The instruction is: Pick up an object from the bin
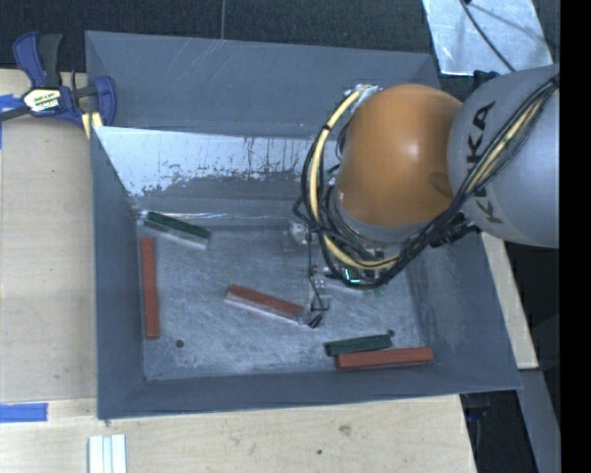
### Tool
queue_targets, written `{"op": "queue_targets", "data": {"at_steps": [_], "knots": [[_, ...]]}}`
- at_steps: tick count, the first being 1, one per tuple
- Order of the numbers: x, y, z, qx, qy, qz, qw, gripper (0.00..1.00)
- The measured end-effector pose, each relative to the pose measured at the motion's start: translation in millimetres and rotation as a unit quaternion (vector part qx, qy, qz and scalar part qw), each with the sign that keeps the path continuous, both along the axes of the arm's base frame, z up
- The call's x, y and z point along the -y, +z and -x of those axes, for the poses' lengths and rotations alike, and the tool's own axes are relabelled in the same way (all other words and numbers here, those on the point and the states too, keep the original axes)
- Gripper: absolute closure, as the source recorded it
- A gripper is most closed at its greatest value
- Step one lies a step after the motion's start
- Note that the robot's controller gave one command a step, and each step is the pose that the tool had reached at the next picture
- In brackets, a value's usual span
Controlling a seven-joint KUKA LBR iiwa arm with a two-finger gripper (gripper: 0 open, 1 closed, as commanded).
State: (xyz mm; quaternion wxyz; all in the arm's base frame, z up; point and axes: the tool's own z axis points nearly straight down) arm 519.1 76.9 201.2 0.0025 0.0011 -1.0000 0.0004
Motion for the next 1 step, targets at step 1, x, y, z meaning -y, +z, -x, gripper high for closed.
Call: {"op": "queue_targets", "data": {"at_steps": [1], "knots": [[9.9, -129.5, 19.7, -0.0008, 0.02, 0.0, 0.9998, 0.0]]}}
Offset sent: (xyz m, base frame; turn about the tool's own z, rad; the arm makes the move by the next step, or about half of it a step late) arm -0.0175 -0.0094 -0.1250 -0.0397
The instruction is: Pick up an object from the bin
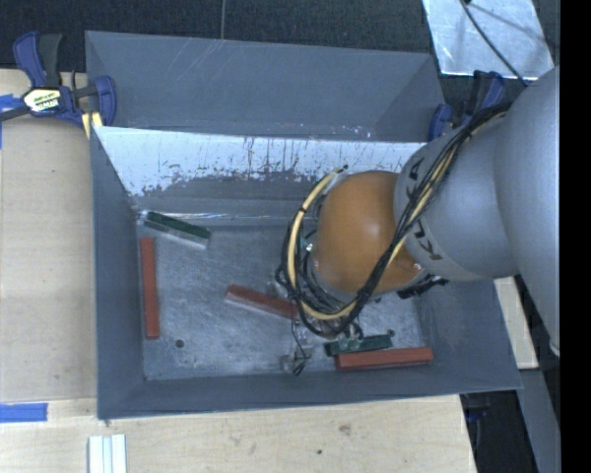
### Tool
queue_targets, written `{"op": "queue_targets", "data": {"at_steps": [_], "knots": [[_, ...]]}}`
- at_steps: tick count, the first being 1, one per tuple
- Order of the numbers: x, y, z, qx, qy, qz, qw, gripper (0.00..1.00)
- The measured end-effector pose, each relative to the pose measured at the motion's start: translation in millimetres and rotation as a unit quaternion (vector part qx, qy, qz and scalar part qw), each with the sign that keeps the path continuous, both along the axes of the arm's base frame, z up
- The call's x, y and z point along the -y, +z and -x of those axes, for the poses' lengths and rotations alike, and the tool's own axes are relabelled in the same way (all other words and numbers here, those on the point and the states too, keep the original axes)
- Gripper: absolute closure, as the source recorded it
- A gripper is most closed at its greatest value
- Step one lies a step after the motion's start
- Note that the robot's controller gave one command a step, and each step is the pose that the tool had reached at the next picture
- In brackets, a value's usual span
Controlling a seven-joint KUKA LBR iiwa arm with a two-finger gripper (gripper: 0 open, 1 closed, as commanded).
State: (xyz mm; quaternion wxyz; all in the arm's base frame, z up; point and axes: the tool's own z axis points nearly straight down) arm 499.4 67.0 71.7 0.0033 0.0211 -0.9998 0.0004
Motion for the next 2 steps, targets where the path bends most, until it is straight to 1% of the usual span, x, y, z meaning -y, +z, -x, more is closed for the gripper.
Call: {"op": "queue_targets", "data": {"at_steps": [1, 2], "knots": [[-0.2, 4.7, -3.0, 0.0047, -0.001, -0.001, 1.0, 1.0], [5.4, 157.6, -50.1, 0.0097, 0.008, -0.001, 0.9999, 1.0]]}}
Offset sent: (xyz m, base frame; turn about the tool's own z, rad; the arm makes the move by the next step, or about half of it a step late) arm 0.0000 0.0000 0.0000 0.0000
